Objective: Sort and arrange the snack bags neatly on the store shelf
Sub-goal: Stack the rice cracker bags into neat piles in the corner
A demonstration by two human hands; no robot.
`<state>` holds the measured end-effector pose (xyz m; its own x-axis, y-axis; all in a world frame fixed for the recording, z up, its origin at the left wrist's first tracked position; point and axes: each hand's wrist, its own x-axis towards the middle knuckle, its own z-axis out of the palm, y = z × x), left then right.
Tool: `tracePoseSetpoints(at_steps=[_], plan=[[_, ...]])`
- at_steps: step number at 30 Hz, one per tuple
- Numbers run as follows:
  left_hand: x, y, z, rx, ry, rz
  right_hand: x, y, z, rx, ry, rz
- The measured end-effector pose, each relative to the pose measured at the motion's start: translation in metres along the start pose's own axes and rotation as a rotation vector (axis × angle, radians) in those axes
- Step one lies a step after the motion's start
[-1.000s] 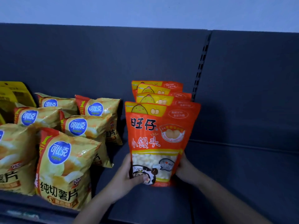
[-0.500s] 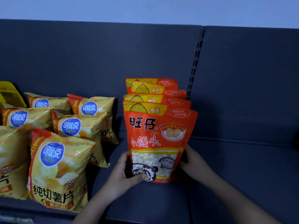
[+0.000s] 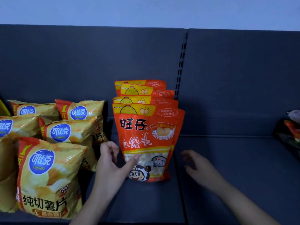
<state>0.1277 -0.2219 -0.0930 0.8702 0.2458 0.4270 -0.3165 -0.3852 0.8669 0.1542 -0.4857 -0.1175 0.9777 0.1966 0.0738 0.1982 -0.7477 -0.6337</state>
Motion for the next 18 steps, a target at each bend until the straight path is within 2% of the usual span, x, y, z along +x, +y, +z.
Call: tracePoseSetpoints(at_steps=[2, 3, 5, 8, 11, 16, 18], plan=[[-0.009, 0.013, 0.008, 0.059, 0.029, 0.156, -0.007, 0.000, -0.004, -0.103, 0.004, -0.004], [-0.013, 0.018, 0.015, 0.082, -0.023, 0.226, -0.012, 0.000, -0.006, -0.156, 0.004, 0.002], [-0.021, 0.025, 0.032, 0.139, -0.226, 0.374, -0.021, -0.001, -0.011, -0.271, -0.003, 0.011], [-0.030, 0.035, 0.061, 0.323, -0.645, 0.581, -0.034, 0.002, -0.024, -0.456, -0.035, 0.006], [-0.040, 0.049, 0.088, 0.565, -0.830, 0.603, -0.053, 0.015, -0.047, -0.644, -0.060, 0.013], [-0.060, 0.064, 0.137, 0.716, -0.899, 0.544, -0.097, 0.047, -0.095, -0.713, -0.014, 0.068], [-0.073, 0.073, 0.160, 0.709, -0.902, 0.536, -0.119, 0.065, -0.116, -0.702, 0.012, 0.087]])
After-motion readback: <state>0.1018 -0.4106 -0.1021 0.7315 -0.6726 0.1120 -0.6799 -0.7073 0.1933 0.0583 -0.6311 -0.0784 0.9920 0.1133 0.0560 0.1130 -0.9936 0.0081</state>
